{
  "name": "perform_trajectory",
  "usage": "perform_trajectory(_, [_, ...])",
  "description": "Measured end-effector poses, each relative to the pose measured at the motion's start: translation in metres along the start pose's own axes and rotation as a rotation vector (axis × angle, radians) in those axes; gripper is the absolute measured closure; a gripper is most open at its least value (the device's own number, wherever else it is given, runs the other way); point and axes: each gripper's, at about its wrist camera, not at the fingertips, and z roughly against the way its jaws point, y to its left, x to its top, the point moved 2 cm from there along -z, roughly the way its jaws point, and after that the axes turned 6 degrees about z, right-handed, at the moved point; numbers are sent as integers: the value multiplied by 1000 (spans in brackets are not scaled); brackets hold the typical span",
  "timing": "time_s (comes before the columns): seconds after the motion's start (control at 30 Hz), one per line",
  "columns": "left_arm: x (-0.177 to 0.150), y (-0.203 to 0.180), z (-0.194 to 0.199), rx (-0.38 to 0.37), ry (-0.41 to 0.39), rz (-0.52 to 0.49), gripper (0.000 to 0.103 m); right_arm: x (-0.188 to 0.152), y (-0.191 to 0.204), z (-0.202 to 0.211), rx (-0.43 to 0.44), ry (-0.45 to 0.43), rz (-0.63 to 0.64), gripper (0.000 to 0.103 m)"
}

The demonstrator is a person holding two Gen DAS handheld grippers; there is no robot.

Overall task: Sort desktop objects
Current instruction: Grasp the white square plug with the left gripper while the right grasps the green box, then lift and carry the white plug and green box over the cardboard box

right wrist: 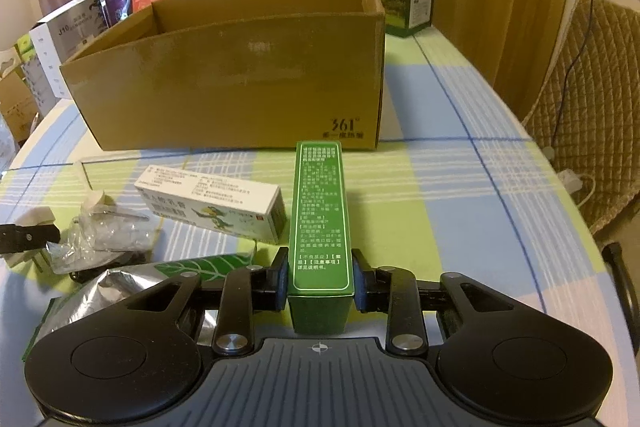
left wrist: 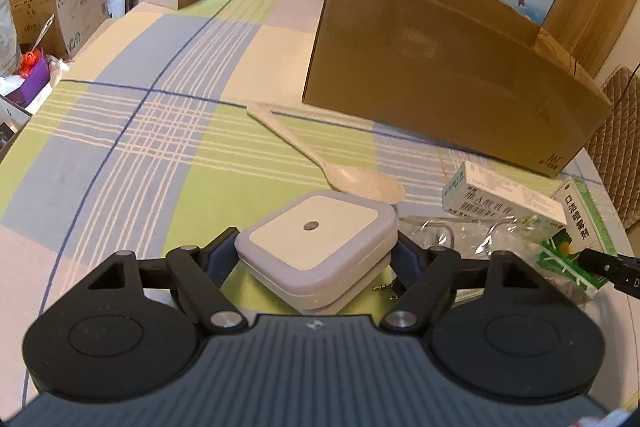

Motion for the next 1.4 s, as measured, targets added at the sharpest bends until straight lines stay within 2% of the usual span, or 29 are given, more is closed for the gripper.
perform_trajectory(0.3, [2, -14, 11, -21, -29, -44, 28, 2, 3, 8, -1, -41, 7, 76])
perform_trajectory(0.6, [4, -22, 14, -46, -37, -54, 28, 2, -1, -7, 19, 24, -11, 75])
perform_trajectory(0.77, [5, -28, 10, -53, -33, -68, 28, 7, -1, -11, 11, 17, -12, 68])
perform_trajectory(1.03, [6, -36, 8, -64, -32, -88, 28, 13, 4, -24, 7, 40, 21, 68])
perform_trajectory(1.13, [5, -38, 8, -63, -29, -94, 28, 13, 5, -29, 3, 64, 17, 75])
perform_trajectory(1.4, [9, -44, 10, -63, -39, -106, 28, 20, 1, -8, -26, -34, -17, 75])
